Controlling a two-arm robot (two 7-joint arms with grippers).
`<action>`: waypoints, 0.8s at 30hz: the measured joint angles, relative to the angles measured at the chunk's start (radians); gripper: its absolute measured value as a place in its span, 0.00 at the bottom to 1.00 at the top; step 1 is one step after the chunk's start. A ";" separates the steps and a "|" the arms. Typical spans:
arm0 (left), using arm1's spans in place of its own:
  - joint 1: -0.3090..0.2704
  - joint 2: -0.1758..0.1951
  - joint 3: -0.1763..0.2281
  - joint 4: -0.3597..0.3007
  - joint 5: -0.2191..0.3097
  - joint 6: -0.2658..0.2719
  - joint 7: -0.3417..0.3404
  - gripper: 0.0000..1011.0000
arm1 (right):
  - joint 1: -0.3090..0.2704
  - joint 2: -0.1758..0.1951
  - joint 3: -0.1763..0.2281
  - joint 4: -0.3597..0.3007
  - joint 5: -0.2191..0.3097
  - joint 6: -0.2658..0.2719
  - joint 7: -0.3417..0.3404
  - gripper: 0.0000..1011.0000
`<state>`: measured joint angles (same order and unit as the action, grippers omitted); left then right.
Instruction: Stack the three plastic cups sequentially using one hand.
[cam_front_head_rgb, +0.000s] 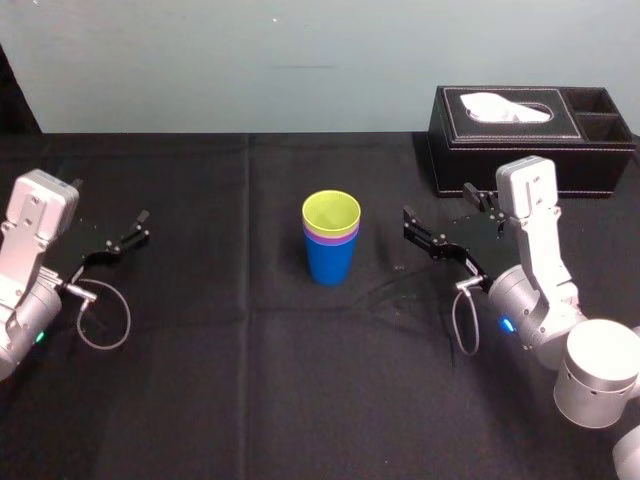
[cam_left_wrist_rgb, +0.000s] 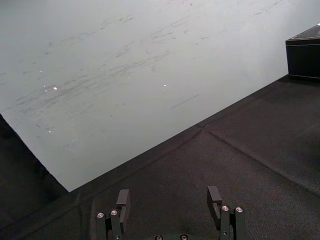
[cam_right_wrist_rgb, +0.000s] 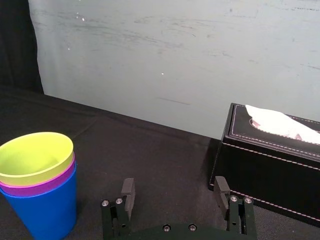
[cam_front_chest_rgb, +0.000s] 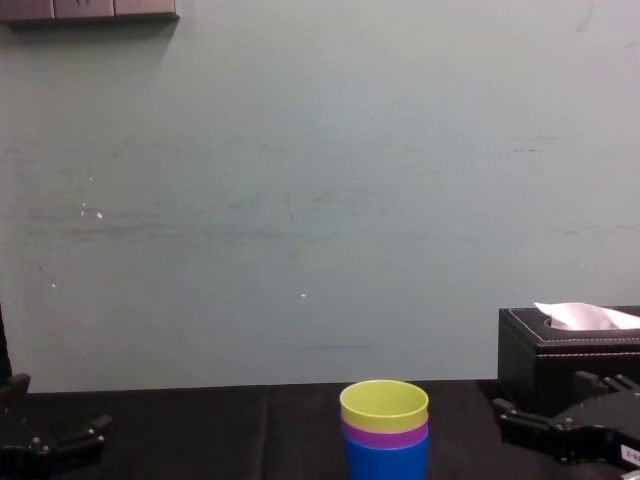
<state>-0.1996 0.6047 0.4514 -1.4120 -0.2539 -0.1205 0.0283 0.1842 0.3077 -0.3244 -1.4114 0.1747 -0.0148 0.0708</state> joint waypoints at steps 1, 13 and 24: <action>0.000 0.000 0.000 0.000 0.000 0.000 0.000 1.00 | 0.000 0.000 0.000 0.000 0.000 0.000 0.000 0.99; 0.000 0.000 0.000 0.000 0.000 0.000 0.000 1.00 | 0.000 0.000 0.000 0.000 0.000 0.000 0.000 0.99; 0.000 0.000 0.000 0.000 0.000 0.000 0.000 1.00 | 0.000 0.000 0.000 0.000 0.000 0.000 0.000 0.99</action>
<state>-0.1996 0.6047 0.4514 -1.4120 -0.2538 -0.1205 0.0283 0.1842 0.3078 -0.3243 -1.4114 0.1747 -0.0148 0.0708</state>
